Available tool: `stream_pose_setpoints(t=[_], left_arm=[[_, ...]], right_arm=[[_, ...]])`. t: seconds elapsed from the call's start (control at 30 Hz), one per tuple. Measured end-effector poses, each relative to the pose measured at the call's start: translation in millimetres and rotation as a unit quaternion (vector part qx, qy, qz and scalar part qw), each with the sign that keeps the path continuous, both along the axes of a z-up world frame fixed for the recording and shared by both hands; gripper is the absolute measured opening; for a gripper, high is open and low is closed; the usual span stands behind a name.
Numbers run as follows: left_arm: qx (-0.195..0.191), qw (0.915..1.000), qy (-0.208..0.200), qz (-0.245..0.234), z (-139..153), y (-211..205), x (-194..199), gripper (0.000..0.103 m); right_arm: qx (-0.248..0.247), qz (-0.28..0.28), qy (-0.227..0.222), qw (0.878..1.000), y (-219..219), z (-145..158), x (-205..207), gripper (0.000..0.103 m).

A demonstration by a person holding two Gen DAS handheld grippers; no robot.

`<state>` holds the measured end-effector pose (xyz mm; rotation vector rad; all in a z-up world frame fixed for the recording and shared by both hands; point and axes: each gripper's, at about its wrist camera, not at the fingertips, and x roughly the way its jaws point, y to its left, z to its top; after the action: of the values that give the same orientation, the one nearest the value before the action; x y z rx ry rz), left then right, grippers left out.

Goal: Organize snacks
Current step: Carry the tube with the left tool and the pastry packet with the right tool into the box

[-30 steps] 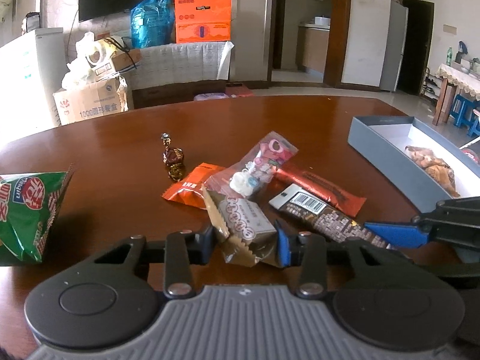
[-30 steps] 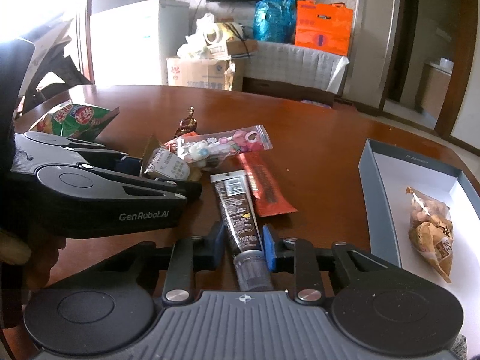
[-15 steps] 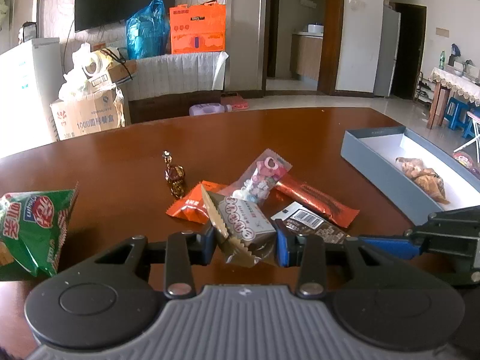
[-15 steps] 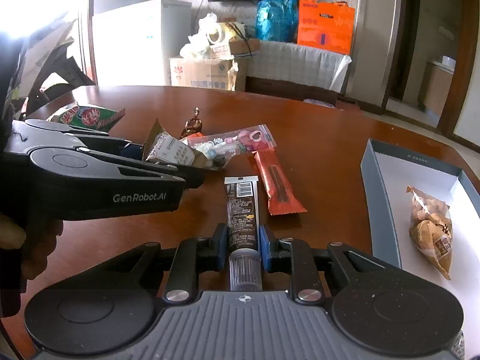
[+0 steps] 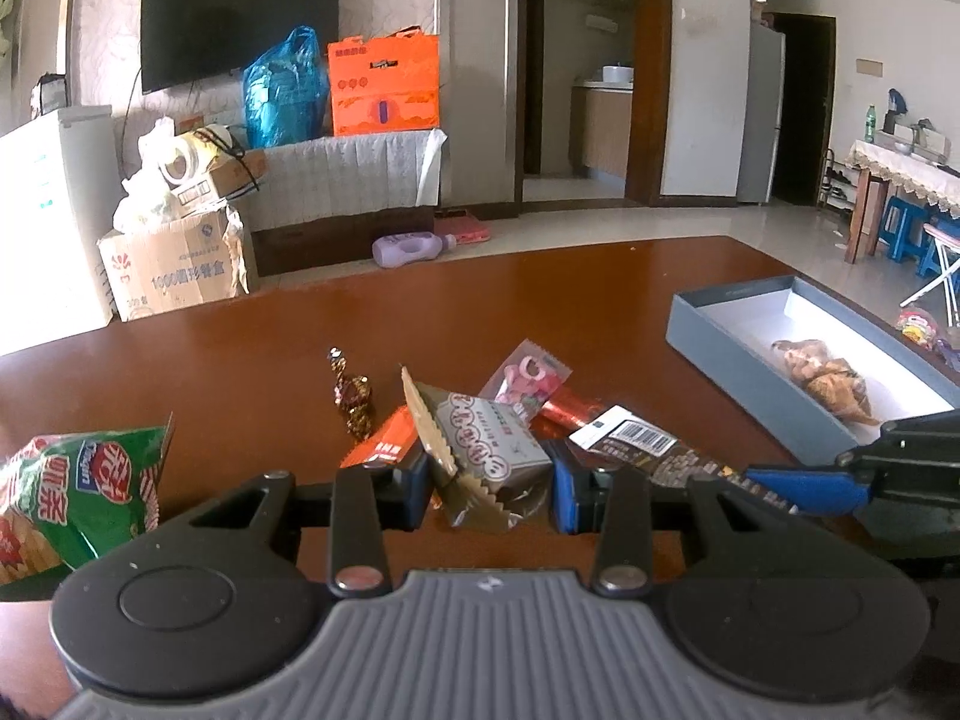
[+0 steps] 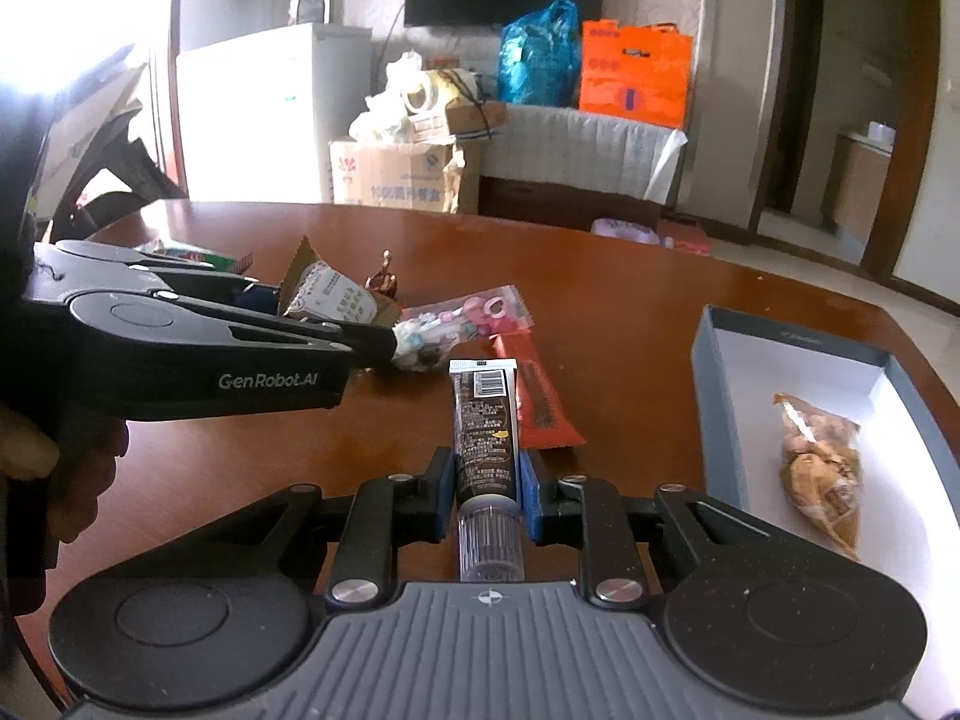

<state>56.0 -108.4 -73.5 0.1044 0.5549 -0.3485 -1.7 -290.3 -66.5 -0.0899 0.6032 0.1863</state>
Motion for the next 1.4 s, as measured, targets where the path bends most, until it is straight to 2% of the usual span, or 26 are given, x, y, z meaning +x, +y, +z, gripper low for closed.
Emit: stream_pose_setpoints(t=[0.3,0.67,0.93,1.4], left_arm=[[0.002,0.9996,-0.01,-0.028,14.9,-23.6,-13.2,0.037],[0.004,0.9981,-0.009,-0.06,17.5,-67.7,-25.2,0.037],[-0.004,0.996,-0.008,-0.089,15.2,-105.5,-28.7,0.037],[-0.013,0.9911,0.008,-0.132,-0.4,-174.8,-23.3,0.037]], right_arm=[[0.015,-0.027,-0.012,0.999,-17.2,12.9,-16.9,0.024],[0.038,-0.081,-0.021,0.996,-52.6,19.9,-34.1,0.025],[0.051,-0.129,-0.025,0.99,-83.3,21.5,-44.0,0.025],[0.041,-0.217,-0.018,0.975,-127.7,5.8,-50.4,0.025]])
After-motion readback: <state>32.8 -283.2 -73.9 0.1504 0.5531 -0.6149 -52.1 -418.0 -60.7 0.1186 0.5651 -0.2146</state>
